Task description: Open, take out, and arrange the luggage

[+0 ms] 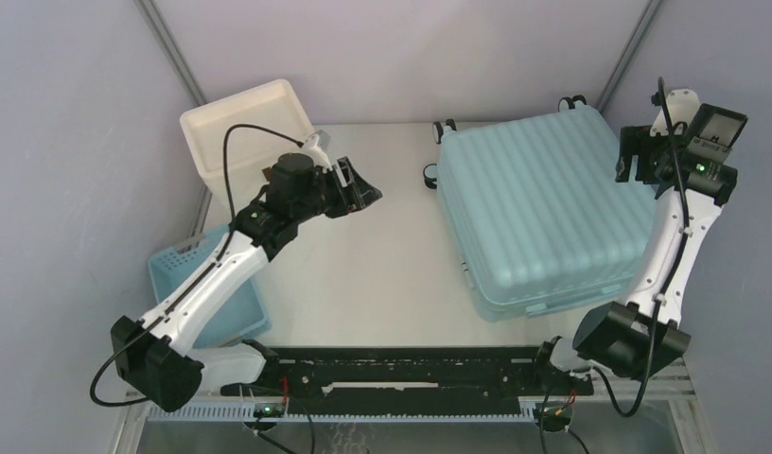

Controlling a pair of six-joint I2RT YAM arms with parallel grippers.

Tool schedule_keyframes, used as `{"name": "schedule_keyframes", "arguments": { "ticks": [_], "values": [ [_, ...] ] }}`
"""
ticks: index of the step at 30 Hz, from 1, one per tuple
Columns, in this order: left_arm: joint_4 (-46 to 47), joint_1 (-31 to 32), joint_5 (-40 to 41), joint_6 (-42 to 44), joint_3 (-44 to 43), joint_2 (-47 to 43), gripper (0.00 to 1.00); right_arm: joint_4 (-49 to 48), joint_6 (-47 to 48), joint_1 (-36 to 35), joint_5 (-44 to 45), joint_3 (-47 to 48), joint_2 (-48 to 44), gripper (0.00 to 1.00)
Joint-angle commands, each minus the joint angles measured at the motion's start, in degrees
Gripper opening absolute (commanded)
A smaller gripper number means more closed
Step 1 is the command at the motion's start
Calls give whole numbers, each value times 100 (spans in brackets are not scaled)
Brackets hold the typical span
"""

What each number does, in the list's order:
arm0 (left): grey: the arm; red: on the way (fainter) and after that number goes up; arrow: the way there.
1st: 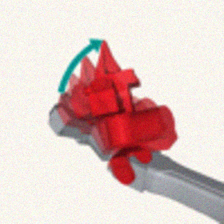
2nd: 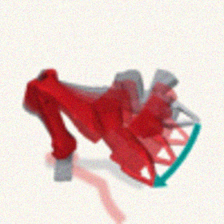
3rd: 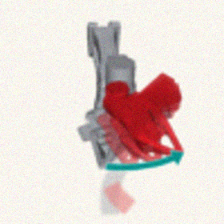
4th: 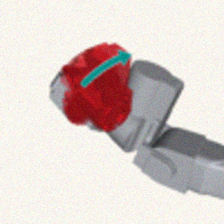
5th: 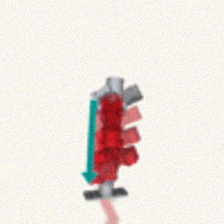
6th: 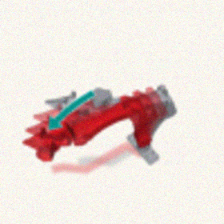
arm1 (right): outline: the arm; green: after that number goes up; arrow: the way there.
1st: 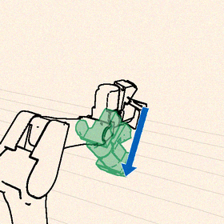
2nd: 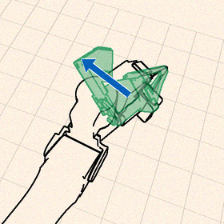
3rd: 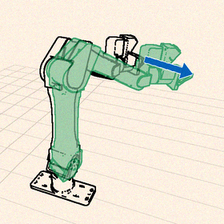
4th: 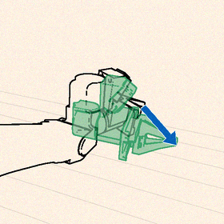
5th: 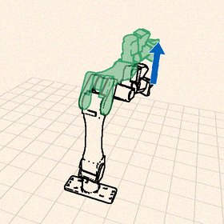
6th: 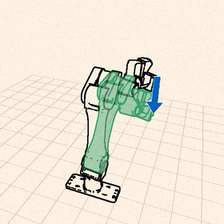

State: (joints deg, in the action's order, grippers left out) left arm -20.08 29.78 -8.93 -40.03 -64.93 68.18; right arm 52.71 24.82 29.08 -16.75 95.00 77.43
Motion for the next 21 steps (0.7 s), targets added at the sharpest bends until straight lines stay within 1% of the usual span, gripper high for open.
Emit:
{"name": "schedule_keyframes", "arguments": {
  "ticks": [1,2,3,4,5,6,7,11,14,17,21],
  "values": [
    [413,49,42,122,-39,392,65,-188,746,467,446,73,340,79],
    [419,53,-9,118,-67,525,63,-244,840,588,507,81,426,74],
    [423,59,-54,115,-100,646,60,-310,919,736,552,94,515,65],
    [430,61,-108,103,-131,765,58,-374,1016,832,626,94,583,46],
    [441,69,-128,88,-170,867,56,-459,1120,897,674,77,639,35],
    [448,83,-146,77,-209,990,55,-532,1231,949,750,57,706,30],
    [452,95,-148,75,-247,1046,54,-583,1336,981,790,54,754,28],
    [452,137,-136,97,-380,1305,53,-560,1645,1065,744,92,1037,26],
    [456,158,-140,180,-430,1454,53,-362,1998,1152,494,95,1317,26],
    [520,160,-121,242,-417,1560,53,36,2308,1234,23,150,1577,25],
    [525,160,43,326,-399,1565,54,957,2851,1259,-639,406,1960,25]
  ]
}}
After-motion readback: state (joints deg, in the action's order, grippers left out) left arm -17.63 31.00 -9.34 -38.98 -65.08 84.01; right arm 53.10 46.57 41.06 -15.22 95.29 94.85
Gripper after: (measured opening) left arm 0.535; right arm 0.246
